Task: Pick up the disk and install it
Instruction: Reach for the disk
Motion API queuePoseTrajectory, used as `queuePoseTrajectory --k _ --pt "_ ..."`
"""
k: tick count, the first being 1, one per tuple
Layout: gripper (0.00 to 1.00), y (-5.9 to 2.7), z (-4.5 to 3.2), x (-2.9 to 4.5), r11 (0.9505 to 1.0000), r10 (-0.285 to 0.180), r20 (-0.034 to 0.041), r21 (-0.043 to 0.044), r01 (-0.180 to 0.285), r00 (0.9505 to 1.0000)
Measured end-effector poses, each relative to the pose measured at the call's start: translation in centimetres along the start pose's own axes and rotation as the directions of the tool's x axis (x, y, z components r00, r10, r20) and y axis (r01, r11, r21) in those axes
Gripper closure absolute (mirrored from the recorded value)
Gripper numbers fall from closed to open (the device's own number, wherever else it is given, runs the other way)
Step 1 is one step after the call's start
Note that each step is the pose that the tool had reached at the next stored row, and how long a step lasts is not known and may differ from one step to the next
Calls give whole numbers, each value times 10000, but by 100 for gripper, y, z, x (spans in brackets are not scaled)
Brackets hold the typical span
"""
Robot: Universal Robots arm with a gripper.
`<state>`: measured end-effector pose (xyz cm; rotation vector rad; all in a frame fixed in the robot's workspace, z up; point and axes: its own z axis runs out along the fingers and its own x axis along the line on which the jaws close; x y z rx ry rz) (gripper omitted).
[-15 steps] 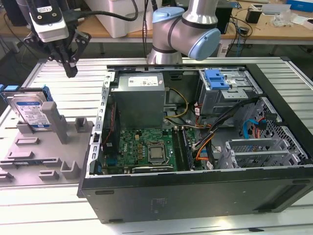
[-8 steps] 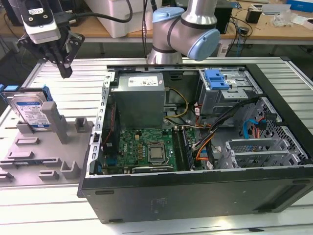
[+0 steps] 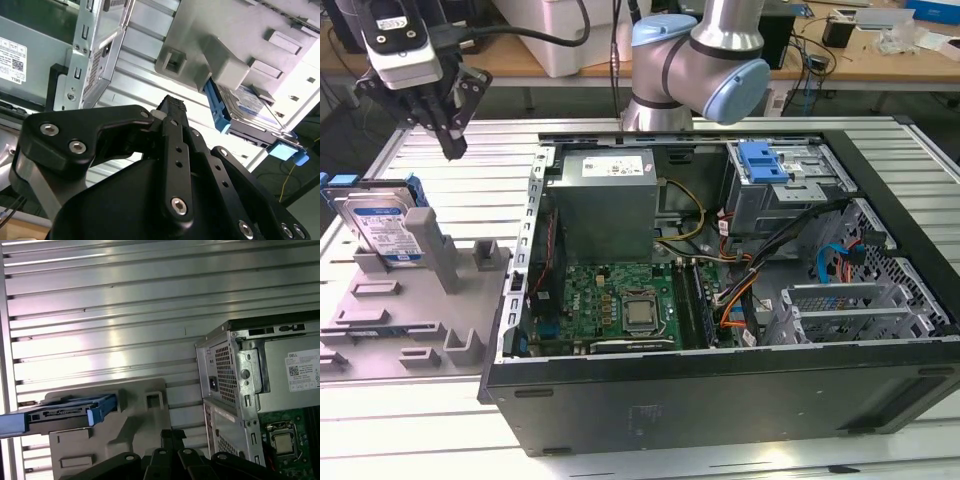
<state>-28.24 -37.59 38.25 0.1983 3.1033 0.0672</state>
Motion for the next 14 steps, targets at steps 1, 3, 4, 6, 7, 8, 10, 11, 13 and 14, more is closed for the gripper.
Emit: queuePoseTrajectory --k 1,3,4,6,7,8,10,11,13,14 --pt "89 0 0 25 10000 4 0 0 -4 10000" --pt "89 0 0 84 10000 31 2 0 -31 10000" --pt "89 0 -1 116 10000 55 3 0 -55 10000" --pt "89 0 -1 169 9999 100 5 2 -100 9999" --pt "89 0 -2 192 9999 121 6 3 -121 9999" --pt "89 0 -2 236 9999 161 8 3 -161 9999" --pt "89 0 -3 284 9998 202 10 4 -202 9998" --pt "89 0 -3 314 9997 227 12 5 -227 9997" --pt "89 -1 -4 371 9996 269 13 7 -269 9996" --pt "89 -1 -4 393 9996 283 14 7 -283 9996"
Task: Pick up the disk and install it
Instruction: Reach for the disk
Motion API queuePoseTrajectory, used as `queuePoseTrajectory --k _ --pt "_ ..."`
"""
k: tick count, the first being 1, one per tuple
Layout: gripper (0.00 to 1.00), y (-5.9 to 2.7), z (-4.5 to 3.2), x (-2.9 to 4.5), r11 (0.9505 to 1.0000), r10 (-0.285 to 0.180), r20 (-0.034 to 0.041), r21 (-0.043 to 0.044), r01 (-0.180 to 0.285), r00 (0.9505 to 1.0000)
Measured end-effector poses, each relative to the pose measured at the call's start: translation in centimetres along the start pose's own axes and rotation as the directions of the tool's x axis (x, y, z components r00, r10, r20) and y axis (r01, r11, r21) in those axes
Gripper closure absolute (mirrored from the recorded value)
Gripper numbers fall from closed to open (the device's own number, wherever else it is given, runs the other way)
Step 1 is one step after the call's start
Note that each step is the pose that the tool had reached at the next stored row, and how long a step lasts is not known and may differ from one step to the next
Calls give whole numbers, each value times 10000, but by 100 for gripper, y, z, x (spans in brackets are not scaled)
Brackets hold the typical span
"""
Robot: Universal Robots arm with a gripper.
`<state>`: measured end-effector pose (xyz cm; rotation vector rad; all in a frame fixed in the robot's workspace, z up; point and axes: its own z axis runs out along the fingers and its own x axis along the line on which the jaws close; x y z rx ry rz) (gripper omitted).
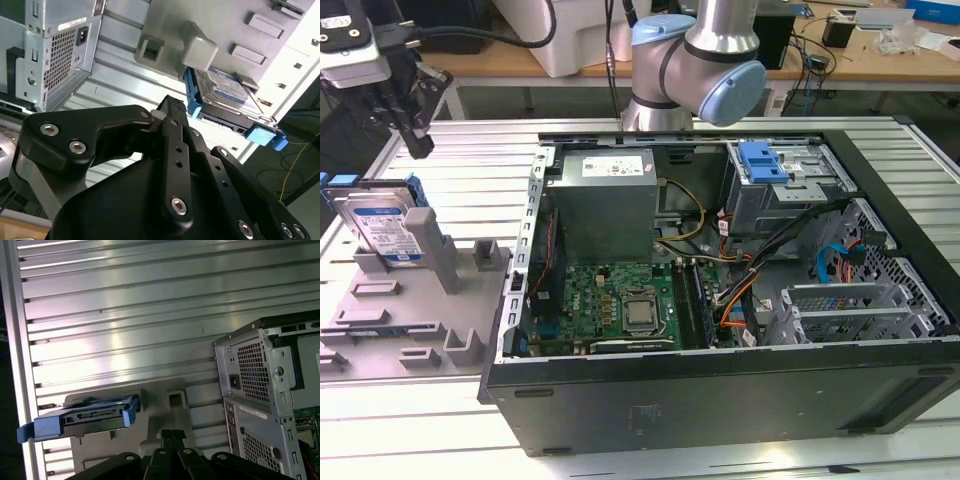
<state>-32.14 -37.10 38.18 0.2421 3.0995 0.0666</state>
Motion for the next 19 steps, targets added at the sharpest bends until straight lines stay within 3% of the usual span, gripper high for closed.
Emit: queuePoseTrajectory --k 2,13,19 --pt "89 -4 -2 92 10000 53 2 2 -53 10000" --pt "89 -2 -5 422 9998 209 10 6 -209 9998" --pt "89 7 -5 650 9995 330 14 10 -330 9995"
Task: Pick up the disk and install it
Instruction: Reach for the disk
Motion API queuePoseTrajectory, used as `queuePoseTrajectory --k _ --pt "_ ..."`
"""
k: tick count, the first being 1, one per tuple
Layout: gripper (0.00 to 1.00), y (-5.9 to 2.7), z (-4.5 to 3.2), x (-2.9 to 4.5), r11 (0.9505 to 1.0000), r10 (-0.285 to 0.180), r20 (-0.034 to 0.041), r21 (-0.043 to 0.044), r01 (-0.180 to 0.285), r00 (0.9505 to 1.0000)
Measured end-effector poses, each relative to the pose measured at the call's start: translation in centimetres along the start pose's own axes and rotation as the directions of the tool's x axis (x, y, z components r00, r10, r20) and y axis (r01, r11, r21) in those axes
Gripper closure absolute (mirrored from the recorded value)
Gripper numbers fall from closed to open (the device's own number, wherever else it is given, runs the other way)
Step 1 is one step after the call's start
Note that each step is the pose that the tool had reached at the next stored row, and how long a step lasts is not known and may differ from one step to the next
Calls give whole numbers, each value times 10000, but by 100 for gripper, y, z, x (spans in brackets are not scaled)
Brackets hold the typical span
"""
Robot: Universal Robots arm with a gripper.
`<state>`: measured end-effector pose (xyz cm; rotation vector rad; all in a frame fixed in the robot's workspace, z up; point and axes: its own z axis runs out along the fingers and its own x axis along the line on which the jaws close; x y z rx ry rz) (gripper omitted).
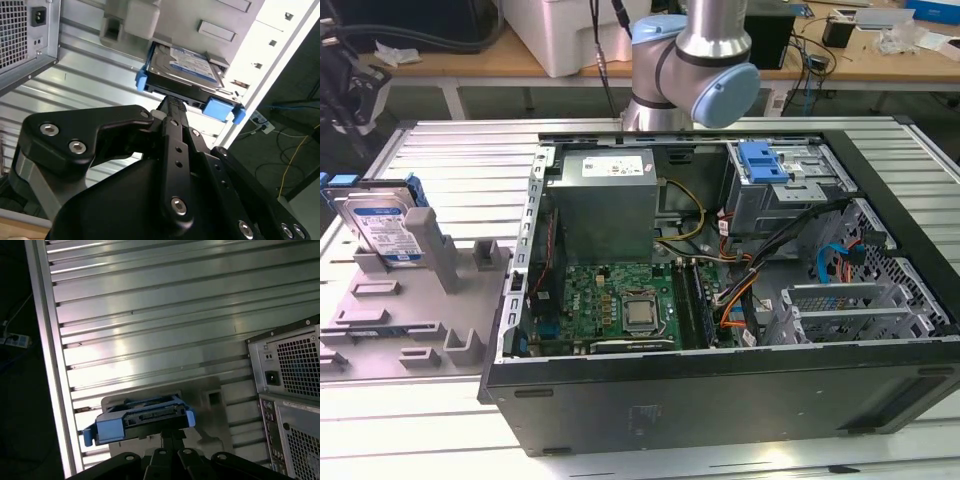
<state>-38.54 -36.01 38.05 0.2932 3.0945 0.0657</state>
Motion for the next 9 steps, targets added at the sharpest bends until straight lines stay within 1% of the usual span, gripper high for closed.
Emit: queuePoseTrajectory --k 4,9 --pt "89 4 1 110 10000 69 3 2 -69 10000" --pt "89 13 2 229 9999 160 8 4 -160 9999"
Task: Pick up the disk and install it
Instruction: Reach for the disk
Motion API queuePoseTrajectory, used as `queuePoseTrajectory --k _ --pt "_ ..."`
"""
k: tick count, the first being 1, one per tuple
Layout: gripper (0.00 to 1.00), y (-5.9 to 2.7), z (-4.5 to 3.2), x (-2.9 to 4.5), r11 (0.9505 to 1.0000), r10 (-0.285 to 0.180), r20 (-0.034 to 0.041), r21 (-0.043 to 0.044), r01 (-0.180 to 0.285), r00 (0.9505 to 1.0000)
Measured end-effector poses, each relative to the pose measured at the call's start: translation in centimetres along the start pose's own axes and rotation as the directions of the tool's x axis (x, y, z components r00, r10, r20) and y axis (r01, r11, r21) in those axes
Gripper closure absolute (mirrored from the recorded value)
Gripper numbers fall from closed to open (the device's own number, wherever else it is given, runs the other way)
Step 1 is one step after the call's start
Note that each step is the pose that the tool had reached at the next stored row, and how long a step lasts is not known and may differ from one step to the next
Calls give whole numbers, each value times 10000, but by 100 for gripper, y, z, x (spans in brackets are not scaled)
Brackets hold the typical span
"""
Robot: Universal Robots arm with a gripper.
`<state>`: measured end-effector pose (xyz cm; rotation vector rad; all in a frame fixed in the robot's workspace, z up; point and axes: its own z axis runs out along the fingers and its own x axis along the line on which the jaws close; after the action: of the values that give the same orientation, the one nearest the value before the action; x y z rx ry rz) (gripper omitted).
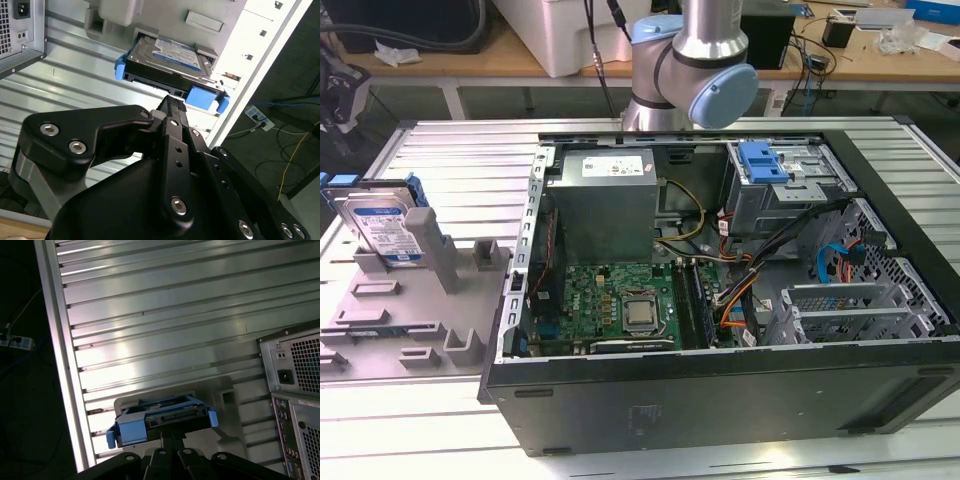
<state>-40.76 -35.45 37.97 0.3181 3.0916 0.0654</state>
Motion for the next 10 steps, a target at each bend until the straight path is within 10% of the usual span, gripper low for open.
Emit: queuePoseTrajectory --k 10 --pt "89 5 -1 38 10000 43 1 1 -43 10000"
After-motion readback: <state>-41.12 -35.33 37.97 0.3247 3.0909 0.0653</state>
